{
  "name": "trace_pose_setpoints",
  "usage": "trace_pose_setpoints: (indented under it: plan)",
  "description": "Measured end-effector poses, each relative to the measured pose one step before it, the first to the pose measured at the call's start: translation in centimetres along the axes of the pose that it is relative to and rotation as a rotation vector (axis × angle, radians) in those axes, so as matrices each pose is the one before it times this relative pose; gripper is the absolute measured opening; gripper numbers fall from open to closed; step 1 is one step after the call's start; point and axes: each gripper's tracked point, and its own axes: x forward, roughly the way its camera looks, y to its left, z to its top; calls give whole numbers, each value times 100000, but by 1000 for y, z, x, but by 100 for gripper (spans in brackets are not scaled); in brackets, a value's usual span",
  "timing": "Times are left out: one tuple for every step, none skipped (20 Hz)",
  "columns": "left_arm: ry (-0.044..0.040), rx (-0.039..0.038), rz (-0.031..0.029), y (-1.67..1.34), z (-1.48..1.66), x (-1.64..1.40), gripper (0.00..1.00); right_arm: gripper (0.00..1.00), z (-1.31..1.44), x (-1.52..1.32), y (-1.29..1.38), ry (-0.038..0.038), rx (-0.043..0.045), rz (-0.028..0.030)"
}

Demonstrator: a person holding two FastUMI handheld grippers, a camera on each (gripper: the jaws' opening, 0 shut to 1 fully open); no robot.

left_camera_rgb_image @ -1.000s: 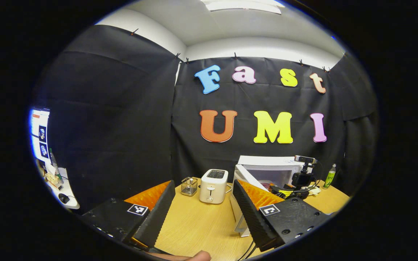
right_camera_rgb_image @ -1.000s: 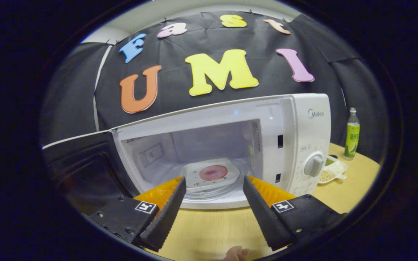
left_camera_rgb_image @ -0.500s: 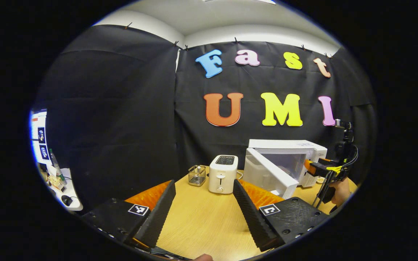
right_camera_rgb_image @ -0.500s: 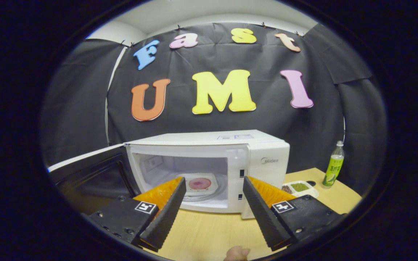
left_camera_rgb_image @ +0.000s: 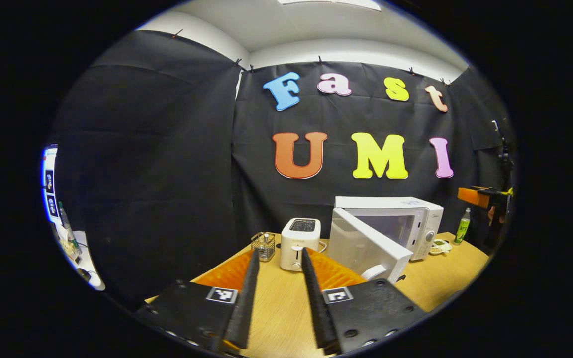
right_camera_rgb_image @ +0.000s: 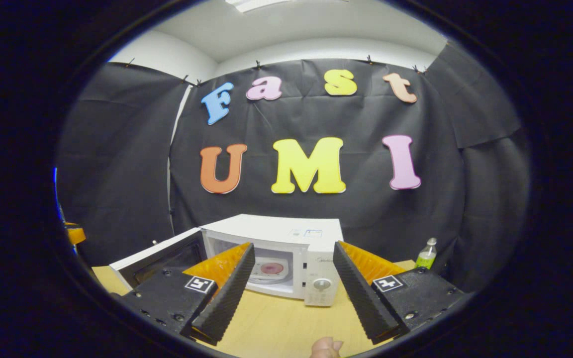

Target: Open the microwave oven with the left hand, put the food in, and close the microwave oven.

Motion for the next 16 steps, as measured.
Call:
trace_pose_setpoints:
  plan:
    - [1738, -504, -1078, -55, -824, 113, 19, 91, 1386, -1212, -1104, -3276, -2038, -3124]
    - [1667, -324, -75, 13, -881, -125, 0, 100, 831, -1404, -1104, -1497, -1927, -2515]
    - [3856, -178, -2406, -472, -1476, -442, 4, 100, 527, -1225, -687, -999, -1305, -1098]
    - [-260, 10, -1638, -153, -309, 181, 0, 100, 408, -1281, -303, -306, -357, -76]
    - [-353, 1039, -1828, -348, -375, 54, 0, 91, 513, -980, -353, -124, 605, 461]
    - [-1085, 1024, -1094, -356, -178, -29, 0, 91, 235, -870, -538, 24, 275, 424]
    - [-594, 839, -1496, -355, -290, 233, 0, 100, 171, -709, -757, 468, -92, -396]
    - [619, -320, -1673, -532, -493, 419, 0, 92, 57, -631, -888, 97, -930, -882]
    - [-98, -1117, -1528, -578, -340, 326, 0, 100, 226, -563, -1108, -259, -412, -1715]
    - [-894, -1937, -2915, -739, -122, 135, 0, 100, 284, -933, -819, -843, 302, -1807]
    - [-919, -2247, -4528, -1221, -127, 183, 0, 100, 108, -502, -689, -792, 308, -1228]
    - [-1163, -1397, -4577, -1440, -148, 49, 0, 96, 169, -421, -697, -614, 199, -843]
    - [-1914, -485, -3748, -1063, 17, 185, 0, 96, 267, -325, -644, -810, 255, -772]
    - [-394, -492, -3986, -1080, -292, 439, 0, 96, 124, -165, -579, -562, 10, -990]
    - [135, -217, -2454, -875, -322, 421, 0, 100, 106, -118, -656, -831, -158, -1405]
    - [692, 177, -1451, -488, -269, 705, 0, 100, 56, -165, -605, -502, -430, -959]
